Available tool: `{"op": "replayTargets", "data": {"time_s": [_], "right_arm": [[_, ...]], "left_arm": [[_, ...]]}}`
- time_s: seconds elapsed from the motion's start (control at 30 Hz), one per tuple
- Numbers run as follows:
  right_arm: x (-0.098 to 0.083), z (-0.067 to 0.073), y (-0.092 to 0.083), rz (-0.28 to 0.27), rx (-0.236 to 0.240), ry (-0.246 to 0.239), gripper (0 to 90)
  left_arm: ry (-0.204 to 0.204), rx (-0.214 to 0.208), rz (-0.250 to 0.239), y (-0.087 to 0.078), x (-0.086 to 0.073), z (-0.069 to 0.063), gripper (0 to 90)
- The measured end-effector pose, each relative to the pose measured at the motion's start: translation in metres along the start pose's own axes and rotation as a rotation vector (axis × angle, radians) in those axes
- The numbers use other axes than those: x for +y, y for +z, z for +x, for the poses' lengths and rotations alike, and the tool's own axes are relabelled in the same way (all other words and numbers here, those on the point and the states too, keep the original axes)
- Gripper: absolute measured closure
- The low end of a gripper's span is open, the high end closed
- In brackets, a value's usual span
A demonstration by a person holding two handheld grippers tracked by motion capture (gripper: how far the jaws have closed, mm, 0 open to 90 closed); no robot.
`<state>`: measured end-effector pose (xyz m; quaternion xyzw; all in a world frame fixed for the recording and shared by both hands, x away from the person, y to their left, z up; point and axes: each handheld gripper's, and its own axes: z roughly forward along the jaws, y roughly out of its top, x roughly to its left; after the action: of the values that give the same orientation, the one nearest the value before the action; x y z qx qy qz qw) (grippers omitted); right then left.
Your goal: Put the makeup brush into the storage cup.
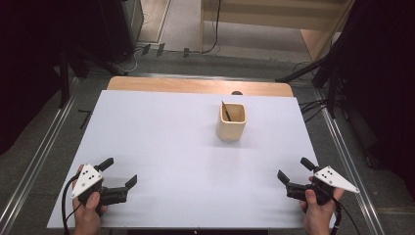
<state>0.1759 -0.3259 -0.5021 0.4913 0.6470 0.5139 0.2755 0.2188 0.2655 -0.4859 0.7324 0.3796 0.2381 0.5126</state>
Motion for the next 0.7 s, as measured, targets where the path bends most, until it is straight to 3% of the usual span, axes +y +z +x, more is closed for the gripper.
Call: {"op": "replayTargets", "data": {"time_s": [0.57,0.7], "right_arm": [[-0.01,-0.005,-0.024,-0.009,-0.02,0.029,0.0],[-0.013,-0.006,-0.027,-0.008,-0.017,0.041,0.0]], "left_arm": [[0.01,0.009,0.0,-0.002,0.0,0.0,1.9],[0.032,0.013,0.004,-0.002,-0.002,0.0,1.9]]}}
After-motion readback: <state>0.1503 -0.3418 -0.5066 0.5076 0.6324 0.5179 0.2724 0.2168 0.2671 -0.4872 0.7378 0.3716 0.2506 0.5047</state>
